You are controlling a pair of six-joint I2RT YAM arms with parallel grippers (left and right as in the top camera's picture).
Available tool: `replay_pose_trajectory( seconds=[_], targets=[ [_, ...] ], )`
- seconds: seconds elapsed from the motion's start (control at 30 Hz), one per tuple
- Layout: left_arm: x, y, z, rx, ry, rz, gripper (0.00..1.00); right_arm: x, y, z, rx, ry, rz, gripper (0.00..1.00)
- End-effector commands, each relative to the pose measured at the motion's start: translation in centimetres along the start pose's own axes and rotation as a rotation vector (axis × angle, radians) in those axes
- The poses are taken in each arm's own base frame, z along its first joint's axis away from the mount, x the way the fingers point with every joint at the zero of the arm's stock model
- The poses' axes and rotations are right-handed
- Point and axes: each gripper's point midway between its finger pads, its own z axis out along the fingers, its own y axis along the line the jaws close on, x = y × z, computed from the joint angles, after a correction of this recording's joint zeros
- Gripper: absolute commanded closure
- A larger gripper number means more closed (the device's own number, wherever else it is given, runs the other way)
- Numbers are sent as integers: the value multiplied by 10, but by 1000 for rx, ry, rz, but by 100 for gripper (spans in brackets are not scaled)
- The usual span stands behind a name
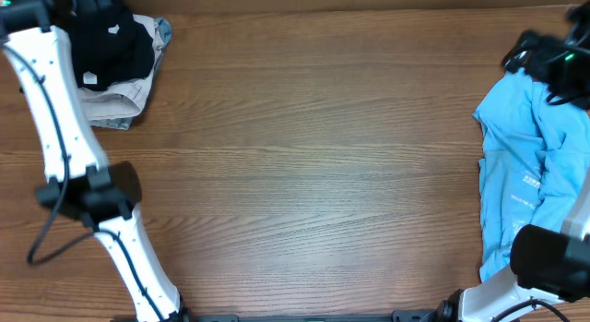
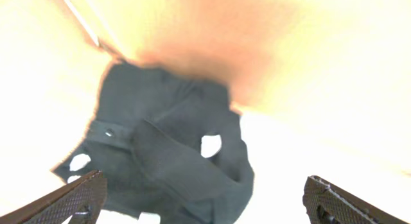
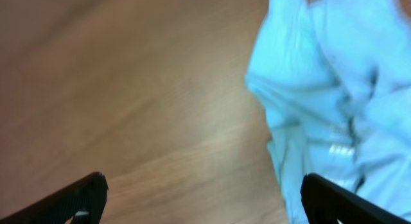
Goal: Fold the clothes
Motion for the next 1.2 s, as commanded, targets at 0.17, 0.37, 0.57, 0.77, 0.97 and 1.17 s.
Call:
replay_pose_trajectory(
  seconds=[0.17, 0.37, 0.57, 0.77, 0.97, 1.17],
  targets=[
    [-17, -12, -66, 47, -57, 4, 0, -14, 48, -131, -176, -326, -104, 0],
    [4, -9, -62, 32, 28, 8, 0, 13, 59, -200, -223, -481, -135, 0],
    [9, -8, -62, 29, 48, 9, 0, 44, 65, -250, -262, -595, -153, 0],
    [9, -8, -62, 29, 48, 9, 0, 62, 66, -275, -271, -656, -169, 0],
    [9, -8, -62, 29, 48, 9, 0, 64, 65, -277, -265, -665, -172, 0],
    [9, -8, -62, 29, 48, 9, 0, 65, 71, -275, -300, -647, -182, 0]
  ],
)
